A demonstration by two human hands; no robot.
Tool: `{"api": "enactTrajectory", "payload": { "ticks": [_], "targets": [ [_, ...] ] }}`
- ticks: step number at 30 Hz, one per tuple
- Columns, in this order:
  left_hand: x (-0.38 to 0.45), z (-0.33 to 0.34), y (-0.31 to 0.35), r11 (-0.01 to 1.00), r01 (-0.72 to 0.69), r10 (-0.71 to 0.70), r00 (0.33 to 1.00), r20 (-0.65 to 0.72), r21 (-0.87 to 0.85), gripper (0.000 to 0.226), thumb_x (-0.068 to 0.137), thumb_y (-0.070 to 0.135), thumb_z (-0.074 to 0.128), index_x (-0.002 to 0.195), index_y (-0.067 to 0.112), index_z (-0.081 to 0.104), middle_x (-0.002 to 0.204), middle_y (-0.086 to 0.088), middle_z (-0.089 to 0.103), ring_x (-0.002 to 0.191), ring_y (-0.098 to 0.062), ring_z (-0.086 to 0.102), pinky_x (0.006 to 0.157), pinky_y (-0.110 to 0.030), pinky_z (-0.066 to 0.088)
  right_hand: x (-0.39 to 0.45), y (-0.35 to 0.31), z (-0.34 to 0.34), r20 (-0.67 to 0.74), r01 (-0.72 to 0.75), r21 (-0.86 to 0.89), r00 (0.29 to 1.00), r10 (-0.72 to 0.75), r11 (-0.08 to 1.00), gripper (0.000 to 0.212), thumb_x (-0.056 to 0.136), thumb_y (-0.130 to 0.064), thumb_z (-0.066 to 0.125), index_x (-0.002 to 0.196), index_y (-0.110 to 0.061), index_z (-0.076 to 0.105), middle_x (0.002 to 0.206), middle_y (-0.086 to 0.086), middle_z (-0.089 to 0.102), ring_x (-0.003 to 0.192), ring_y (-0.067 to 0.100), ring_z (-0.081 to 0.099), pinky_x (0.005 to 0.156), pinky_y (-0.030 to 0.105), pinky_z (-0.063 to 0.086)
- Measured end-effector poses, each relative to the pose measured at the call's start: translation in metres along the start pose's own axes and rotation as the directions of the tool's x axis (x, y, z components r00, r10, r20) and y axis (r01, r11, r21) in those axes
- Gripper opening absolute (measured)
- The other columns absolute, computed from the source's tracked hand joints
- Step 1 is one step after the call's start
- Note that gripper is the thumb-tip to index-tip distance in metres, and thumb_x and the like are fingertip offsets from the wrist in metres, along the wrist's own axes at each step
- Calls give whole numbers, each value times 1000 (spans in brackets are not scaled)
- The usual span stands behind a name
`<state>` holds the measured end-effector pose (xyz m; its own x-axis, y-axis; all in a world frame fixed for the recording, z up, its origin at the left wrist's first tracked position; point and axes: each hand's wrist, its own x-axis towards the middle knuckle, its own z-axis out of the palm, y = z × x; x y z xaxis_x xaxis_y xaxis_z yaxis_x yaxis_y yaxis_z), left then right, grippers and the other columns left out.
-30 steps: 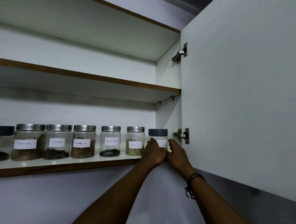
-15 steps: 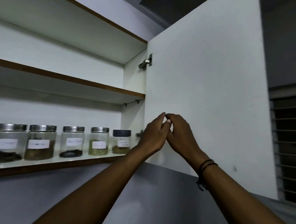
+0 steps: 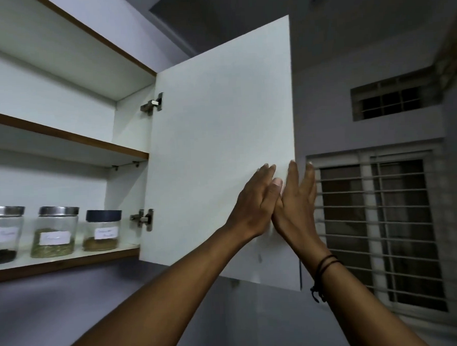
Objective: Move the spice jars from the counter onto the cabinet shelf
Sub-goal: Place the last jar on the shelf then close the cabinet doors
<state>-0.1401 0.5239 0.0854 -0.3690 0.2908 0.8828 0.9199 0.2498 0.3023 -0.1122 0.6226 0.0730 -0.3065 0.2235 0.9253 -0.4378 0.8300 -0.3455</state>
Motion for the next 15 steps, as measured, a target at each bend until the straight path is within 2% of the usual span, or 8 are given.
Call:
{"api": "enactTrajectory", "payload": {
  "ticks": [1,2,4,6,8,10,12,15],
  "targets": [
    [1,6,1,1000,5,-5,1000,3,14,65,97,56,24,155,28,30,166,7,21,153,-5,13,127,-39,14,2,3,-3,40,-20,114,999,16,993,66,100,-52,32,156,-22,11,165,7,6,151,29,9,120,44,7],
    [2,10,1,999,8,-8,1000,3,31,66,96,58,22,156,29,27,167,8,17,154,-5,9,127,-41,11,3,4,-6,72,-42,215,997,27,976,68,99,-53,33,155,-20,14,162,7,17,148,27,21,121,46,19],
    [1,15,1,998,6,-6,1000,3,59,68,95,59,18,157,32,21,168,10,10,154,-5,4,127,-44,8,4,1,-12,104,-102,303,992,74,948,73,96,-57,36,155,-18,16,159,5,29,143,23,35,115,46,36],
    [-1,15,5,998,-1,1,1000,3,57,67,95,57,15,157,32,16,168,10,6,154,-5,0,127,-45,7,2,-4,-16,107,-181,312,982,155,933,76,95,-58,43,155,-19,18,158,3,31,141,22,37,109,39,40],
    [-4,8,14,1000,-2,2,1000,-15,15,64,95,56,14,156,35,13,168,12,4,154,-4,-1,127,-46,6,-3,-15,-20,103,-253,349,967,231,902,73,93,-57,47,153,-22,24,153,2,38,136,22,44,96,32,45],
    [-8,-4,26,999,-21,19,999,-42,-26,63,94,61,11,153,40,12,168,13,4,154,-4,-2,127,-48,4,-8,-33,-26,126,-285,416,958,256,864,73,92,-57,49,152,-24,25,151,0,40,135,22,45,97,34,46],
    [-16,-23,40,997,-67,64,995,-79,-43,76,84,82,7,149,42,11,168,11,6,154,-5,0,127,-49,3,-17,-54,-34,149,-271,468,962,227,841,71,93,-52,50,153,-25,23,152,-1,38,136,20,43,101,34,43],
    [-36,-58,59,983,-126,108,985,-135,-131,88,74,93,12,147,44,13,167,11,9,154,-3,3,127,-47,5,-37,-89,-46,162,-171,541,982,98,824,62,95,-44,52,151,-26,31,139,-6,47,119,5,53,89,22,49]
  ]
}}
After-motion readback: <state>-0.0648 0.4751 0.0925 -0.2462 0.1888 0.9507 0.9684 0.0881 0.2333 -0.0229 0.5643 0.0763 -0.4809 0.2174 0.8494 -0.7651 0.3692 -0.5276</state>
